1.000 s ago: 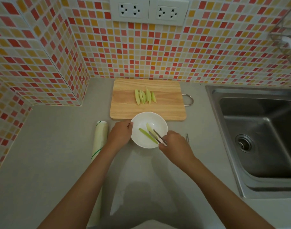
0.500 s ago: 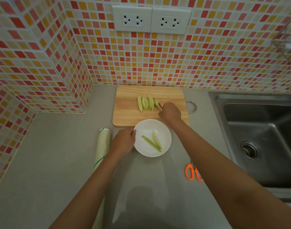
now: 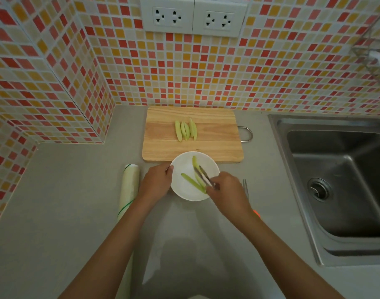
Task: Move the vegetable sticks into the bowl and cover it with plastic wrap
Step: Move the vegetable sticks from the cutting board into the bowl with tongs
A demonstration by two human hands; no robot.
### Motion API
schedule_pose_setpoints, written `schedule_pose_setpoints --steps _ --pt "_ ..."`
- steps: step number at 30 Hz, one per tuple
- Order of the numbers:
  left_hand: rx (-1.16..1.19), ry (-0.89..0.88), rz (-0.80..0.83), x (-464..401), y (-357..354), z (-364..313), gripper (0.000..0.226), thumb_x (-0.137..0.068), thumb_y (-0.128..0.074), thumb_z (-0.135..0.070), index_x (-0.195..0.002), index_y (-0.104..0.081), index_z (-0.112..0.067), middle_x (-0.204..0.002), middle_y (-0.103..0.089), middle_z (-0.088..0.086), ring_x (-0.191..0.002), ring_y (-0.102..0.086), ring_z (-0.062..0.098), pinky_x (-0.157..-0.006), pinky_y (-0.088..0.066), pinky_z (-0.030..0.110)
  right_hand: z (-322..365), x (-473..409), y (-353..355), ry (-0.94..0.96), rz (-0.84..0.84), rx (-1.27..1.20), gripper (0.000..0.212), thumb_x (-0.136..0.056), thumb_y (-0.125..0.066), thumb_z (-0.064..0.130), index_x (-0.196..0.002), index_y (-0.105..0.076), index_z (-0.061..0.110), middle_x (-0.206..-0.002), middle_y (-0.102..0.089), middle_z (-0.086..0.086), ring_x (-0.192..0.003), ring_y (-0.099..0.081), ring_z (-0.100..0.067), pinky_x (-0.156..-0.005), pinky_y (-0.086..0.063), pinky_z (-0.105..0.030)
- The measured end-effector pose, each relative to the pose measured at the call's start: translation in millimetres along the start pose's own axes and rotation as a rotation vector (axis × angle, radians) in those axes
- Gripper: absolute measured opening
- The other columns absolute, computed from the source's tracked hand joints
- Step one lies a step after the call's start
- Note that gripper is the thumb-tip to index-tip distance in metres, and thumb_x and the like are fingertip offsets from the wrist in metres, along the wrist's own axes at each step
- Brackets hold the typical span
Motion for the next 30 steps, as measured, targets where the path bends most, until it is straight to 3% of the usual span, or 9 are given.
schedule_pose_setpoints --steps 5,8,12,15,19,22,24,27,30 --pt "-0.001 -0.001 0.003 -0.7 -0.2 -0.7 0.035 -0.1 -0.036 -0.027 -0.113 -0.065 -0.012 -0.101 -0.07 0.009 -0.094 -0.063 0.028 -0.083 -0.051 0.041 3.5 -1.0 -5.6 -0.034 -0.016 0.096 0.028 -0.088 -0.055 0.026 -0.093 -0.066 0.002 -0.097 -0.057 -0.012 -0.088 -0.06 -0.03 -0.065 -0.04 -0.031" --pt "-0.003 -0.011 0.006 -1.3 -0.7 0.1 0.034 -0.1 -0.036 -0.027 -0.11 -0.065 -0.012 -0.098 -0.07 0.01 -0.091 -0.063 0.029 -0.079 -0.051 0.039 12.1 -35.6 13.7 -0.06 -0.138 0.017 0.027 -0.085 -0.059 0.029 -0.077 -0.064 0.004 -0.076 -0.051 -0.006 -0.074 -0.058 -0.027 -0.057 -0.032 -0.026" --pt "-0.003 -0.024 -0.002 -1.5 -1.2 0.7 0.034 -0.1 -0.037 -0.026 -0.114 -0.065 -0.012 -0.1 -0.071 0.01 -0.092 -0.063 0.027 -0.078 -0.05 0.037 24.5 -98.6 22.0 -0.118 -0.153 -0.04 0.039 -0.084 -0.061 0.022 -0.053 -0.037 0.014 -0.059 -0.04 0.001 -0.062 -0.048 -0.023 -0.042 -0.021 -0.026" --pt "-0.003 -0.023 0.004 -1.7 -1.4 0.1 0.035 -0.1 -0.036 -0.027 -0.114 -0.065 -0.013 -0.101 -0.071 0.01 -0.092 -0.062 0.027 -0.079 -0.05 0.037 32.1 -131.2 12.8 -0.13 -0.105 0.043 0.032 -0.084 -0.059 0.016 -0.057 -0.042 0.013 -0.064 -0.045 0.0 -0.069 -0.053 -0.025 -0.044 -0.025 -0.025" --pt "0.001 -0.022 0.001 -1.2 -1.1 0.0 0.036 -0.1 -0.037 -0.028 -0.114 -0.065 -0.012 -0.102 -0.071 0.011 -0.095 -0.063 0.029 -0.082 -0.051 0.04 32.2 -152.0 -1.0 -0.144 -0.057 0.076 0.006 -0.083 -0.058 0.009 -0.078 -0.06 0.007 -0.097 -0.067 -0.012 -0.09 -0.065 -0.03 -0.061 -0.039 -0.028" --pt "-0.005 -0.018 -0.003 -1.5 -1.5 1.1 0.036 -0.1 -0.036 -0.028 -0.114 -0.065 -0.012 -0.102 -0.071 0.011 -0.095 -0.062 0.029 -0.08 -0.05 0.038 31.5 -154.5 -5.8 -0.124 -0.07 0.078 0.009 -0.084 -0.057 0.007 -0.089 -0.064 0.005 -0.101 -0.067 -0.014 -0.092 -0.064 -0.031 -0.063 -0.04 -0.029" --pt "-0.009 -0.018 -0.006 -1.6 -1.5 1.1 0.036 -0.1 -0.036 -0.028 -0.114 -0.065 -0.012 -0.101 -0.071 0.011 -0.094 -0.062 0.029 -0.079 -0.049 0.037 28.1 -152.8 -6.0 -0.118 -0.09 0.044 0.007 -0.084 -0.057 0.007 -0.078 -0.059 0.007 -0.091 -0.065 -0.012 -0.086 -0.063 -0.03 -0.061 -0.038 -0.029" --pt "-0.007 -0.015 -0.005 -1.5 -1.7 2.1 0.035 -0.1 -0.037 -0.028 -0.111 -0.065 -0.011 -0.1 -0.071 0.011 -0.092 -0.062 0.029 -0.076 -0.047 0.035 22.3 -142.9 0.0 -0.134 -0.113 -0.049 0.034 -0.084 -0.059 0.01 -0.056 -0.04 0.013 -0.06 -0.044 0.0 -0.068 -0.052 -0.024 -0.052 -0.031 -0.027" --pt "-0.011 -0.021 -0.006 -1.5 -1.9 2.3 0.034 -0.099 -0.037 -0.027 -0.109 -0.065 -0.011 -0.098 -0.071 0.011 -0.089 -0.062 0.027 -0.071 -0.043 0.032 22.9 -118.4 14.5 -0.113 -0.157 -0.147 0.044 -0.081 -0.062 0.01 -0.048 -0.032 0.014 -0.05 -0.032 0.001 -0.047 -0.036 -0.017 -0.042 -0.018 -0.028"
Point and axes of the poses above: each hand's wrist, its own x-axis away from the middle knuckle, its own y-axis out of the back of the hand, z = x × y, the point moved 6 cm from there along -x, towards the middle knuckle
